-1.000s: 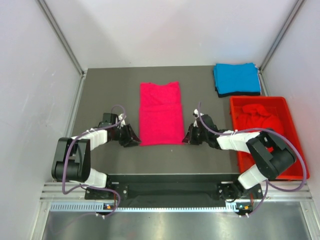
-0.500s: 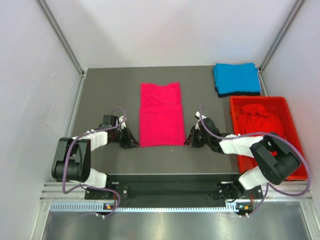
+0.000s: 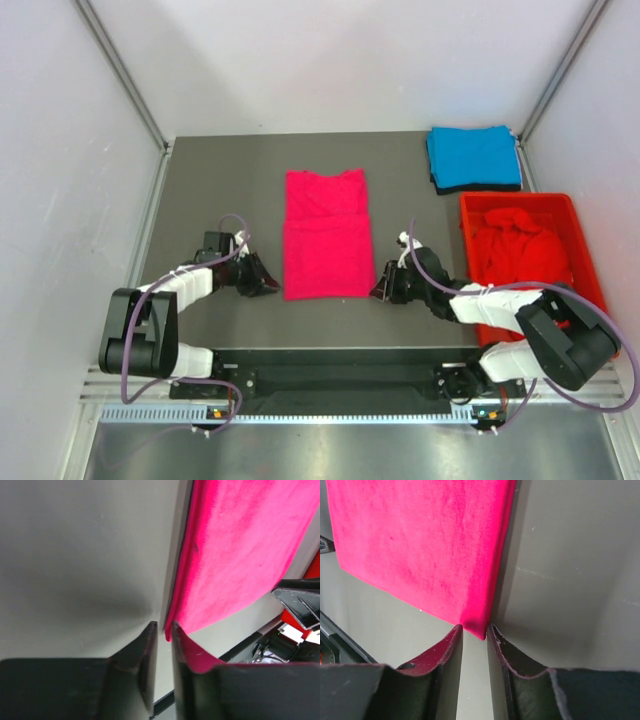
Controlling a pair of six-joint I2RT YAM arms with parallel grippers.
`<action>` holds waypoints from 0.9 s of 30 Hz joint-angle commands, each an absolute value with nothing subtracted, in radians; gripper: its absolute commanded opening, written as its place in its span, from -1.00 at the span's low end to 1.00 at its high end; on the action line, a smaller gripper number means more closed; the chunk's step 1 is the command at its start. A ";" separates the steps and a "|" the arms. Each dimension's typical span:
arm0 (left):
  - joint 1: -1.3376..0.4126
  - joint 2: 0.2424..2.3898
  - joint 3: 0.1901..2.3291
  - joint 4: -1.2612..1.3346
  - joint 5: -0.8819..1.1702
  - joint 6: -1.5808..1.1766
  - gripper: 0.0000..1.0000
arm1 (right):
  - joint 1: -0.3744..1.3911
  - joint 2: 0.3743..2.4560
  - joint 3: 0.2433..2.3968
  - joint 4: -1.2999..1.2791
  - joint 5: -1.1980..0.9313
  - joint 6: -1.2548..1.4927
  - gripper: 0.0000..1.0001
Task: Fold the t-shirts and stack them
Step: Fold the tshirt
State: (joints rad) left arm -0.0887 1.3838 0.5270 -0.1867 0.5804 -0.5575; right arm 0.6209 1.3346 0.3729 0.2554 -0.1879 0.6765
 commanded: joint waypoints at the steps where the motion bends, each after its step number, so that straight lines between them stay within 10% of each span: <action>1: -0.097 1.373 0.520 -0.166 0.617 -0.563 -0.45 | 0.635 1.318 0.390 0.196 -0.150 0.663 -0.45; 27: -0.161 1.295 0.448 -0.146 0.526 -0.680 -0.16 | 0.644 1.358 0.402 0.135 -0.135 0.735 -0.35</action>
